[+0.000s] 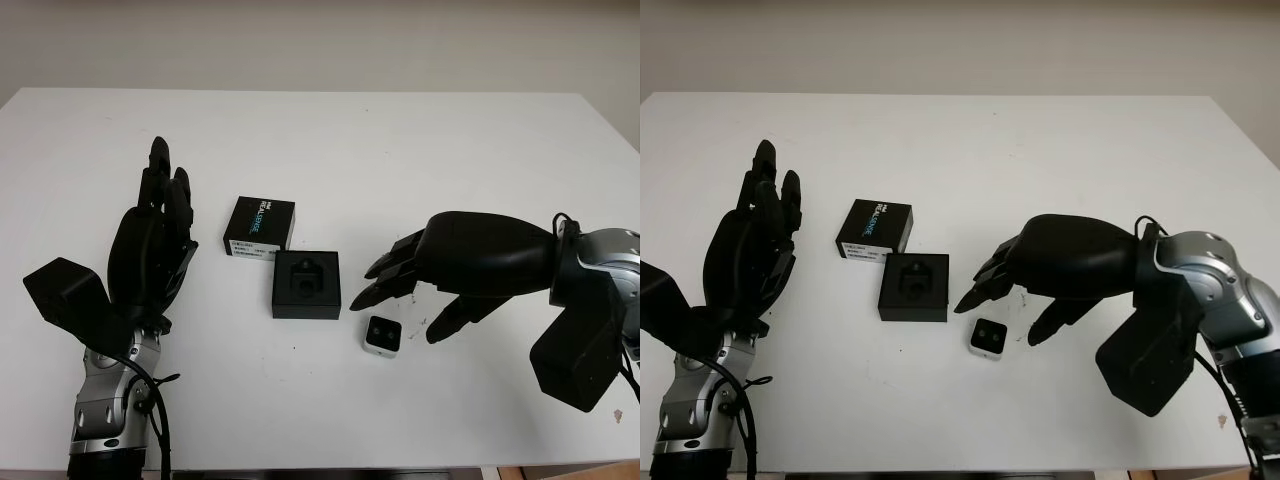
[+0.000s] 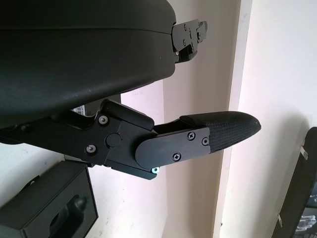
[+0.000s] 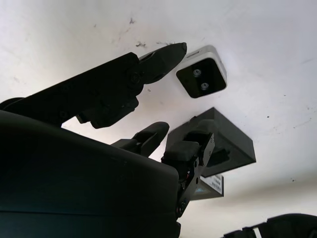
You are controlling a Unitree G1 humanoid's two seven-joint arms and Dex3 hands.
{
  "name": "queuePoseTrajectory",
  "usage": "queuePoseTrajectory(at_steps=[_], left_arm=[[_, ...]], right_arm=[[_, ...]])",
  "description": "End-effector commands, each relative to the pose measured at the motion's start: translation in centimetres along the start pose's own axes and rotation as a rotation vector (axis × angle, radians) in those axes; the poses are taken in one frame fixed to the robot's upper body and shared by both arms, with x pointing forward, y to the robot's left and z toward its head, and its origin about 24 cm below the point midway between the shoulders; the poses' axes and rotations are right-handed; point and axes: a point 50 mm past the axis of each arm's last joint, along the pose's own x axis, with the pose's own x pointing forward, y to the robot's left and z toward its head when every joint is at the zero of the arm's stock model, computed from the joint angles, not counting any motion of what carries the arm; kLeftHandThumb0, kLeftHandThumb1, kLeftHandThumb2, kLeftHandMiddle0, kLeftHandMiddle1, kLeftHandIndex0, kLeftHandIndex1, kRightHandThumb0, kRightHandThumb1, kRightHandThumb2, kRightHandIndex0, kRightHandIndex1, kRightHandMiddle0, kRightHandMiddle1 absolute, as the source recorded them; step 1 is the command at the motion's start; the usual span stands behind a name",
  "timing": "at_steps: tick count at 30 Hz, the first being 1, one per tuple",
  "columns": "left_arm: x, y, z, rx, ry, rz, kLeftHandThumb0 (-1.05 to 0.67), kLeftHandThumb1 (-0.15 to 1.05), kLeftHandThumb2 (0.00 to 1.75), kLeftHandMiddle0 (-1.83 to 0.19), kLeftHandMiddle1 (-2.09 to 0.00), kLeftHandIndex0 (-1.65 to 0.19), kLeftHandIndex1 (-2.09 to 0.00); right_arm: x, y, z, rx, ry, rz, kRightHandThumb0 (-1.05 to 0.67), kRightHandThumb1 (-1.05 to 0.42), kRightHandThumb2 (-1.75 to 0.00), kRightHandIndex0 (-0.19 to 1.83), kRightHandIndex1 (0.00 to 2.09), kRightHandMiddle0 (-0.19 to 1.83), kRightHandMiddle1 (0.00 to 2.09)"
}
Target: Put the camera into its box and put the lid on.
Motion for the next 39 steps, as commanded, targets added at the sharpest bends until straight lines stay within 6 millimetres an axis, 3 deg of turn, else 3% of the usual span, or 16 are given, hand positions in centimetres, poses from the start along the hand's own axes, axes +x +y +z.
queuePoseTrajectory(at_steps=[1,5,9,39], left_arm=[[0.1,0.1,0.4,0.014,-0.014,-0.008,-0.79,1.05,0.62,0.19,0.0,0.19,0.0],[0.1,0.0,0.4,0.0,-0.02,0.003,-0.78,1.05,0.61,0.19,0.0,0.19,0.0],[0.0,0.1,0.6,0.011,-0.018,0.001,-0.79,1.05,0.6,0.19,0.0,0.19,0.0],[0.0,-0.4,0.4,0.021,-0.01,0.01,-0.79,1.05,0.62,0.19,0.0,0.19,0.0]], right_arm=[[0.1,0.1,0.0,0.001,-0.01,-0.003,-0.36,-0.82,-0.06,0.57,0.19,0.55,0.23],[0.2,0.4,-0.1,0.01,-0.009,0.009,-0.36,-0.83,-0.05,0.53,0.27,0.36,0.6],[0.3,0.7,-0.3,0.019,-0.009,-0.003,-0.37,-0.83,-0.05,0.53,0.3,0.32,0.71],[1.3,2.7,-0.9,-0.016,-0.068,-0.029,-0.41,-0.82,-0.05,0.48,0.43,0.24,0.81]])
